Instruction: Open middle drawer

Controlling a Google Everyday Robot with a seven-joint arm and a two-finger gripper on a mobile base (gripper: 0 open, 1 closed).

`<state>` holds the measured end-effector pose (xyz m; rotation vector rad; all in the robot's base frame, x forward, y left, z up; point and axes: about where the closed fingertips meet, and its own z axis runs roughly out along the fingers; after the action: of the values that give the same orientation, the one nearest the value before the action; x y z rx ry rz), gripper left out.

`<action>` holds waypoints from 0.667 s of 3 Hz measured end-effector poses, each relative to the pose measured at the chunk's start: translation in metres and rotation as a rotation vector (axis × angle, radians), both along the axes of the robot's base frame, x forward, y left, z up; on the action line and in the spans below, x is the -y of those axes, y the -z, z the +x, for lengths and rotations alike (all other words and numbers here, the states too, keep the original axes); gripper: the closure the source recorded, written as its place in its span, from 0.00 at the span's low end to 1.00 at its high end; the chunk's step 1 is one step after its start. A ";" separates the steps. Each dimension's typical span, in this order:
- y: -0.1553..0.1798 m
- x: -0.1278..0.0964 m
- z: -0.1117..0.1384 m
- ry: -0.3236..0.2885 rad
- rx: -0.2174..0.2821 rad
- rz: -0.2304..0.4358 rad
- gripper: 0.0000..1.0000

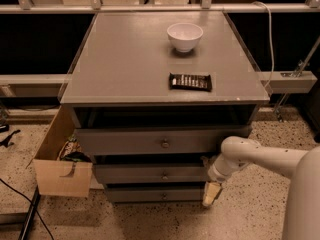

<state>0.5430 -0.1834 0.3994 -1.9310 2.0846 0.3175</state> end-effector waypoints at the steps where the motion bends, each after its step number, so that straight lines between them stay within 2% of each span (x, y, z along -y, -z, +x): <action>1: -0.001 0.007 -0.008 0.012 -0.056 -0.006 0.00; 2: -0.001 0.011 -0.013 0.022 -0.085 -0.009 0.00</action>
Offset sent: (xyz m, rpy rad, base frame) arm -0.0155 -0.0186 0.0052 -0.0139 0.1106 -0.0369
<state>0.5302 -0.1947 0.4004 -1.9303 2.1622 0.3927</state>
